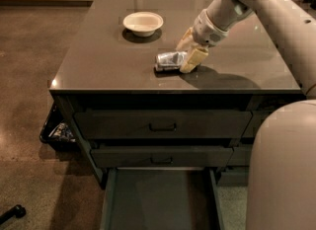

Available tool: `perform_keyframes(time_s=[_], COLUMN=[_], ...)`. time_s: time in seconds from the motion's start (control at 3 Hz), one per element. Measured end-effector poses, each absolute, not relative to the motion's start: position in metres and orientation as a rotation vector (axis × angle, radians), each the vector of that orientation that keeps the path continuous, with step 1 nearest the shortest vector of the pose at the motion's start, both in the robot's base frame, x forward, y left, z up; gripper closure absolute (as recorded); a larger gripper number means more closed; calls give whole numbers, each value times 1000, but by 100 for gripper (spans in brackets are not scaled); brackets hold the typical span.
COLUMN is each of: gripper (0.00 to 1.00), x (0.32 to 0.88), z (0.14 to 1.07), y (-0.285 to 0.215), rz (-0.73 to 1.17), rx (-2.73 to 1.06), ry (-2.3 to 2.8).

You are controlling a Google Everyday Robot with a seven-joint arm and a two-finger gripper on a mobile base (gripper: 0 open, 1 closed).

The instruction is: Place redbull can into bottom drawer

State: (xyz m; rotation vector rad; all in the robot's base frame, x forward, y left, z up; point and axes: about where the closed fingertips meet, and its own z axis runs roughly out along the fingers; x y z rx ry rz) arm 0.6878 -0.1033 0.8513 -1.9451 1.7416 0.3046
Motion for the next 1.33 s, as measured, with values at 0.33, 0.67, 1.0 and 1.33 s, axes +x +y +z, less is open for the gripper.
perform_keyframes(time_s=[0.33, 0.67, 1.0, 1.33], gripper=[65, 88, 100, 100], x=[688, 676, 637, 594], z=[851, 848, 893, 901], y=[-103, -104, -112, -112], rz=[305, 294, 207, 189], rx=[-1945, -1910, -1739, -1623], ry=[1742, 1752, 1747, 1730])
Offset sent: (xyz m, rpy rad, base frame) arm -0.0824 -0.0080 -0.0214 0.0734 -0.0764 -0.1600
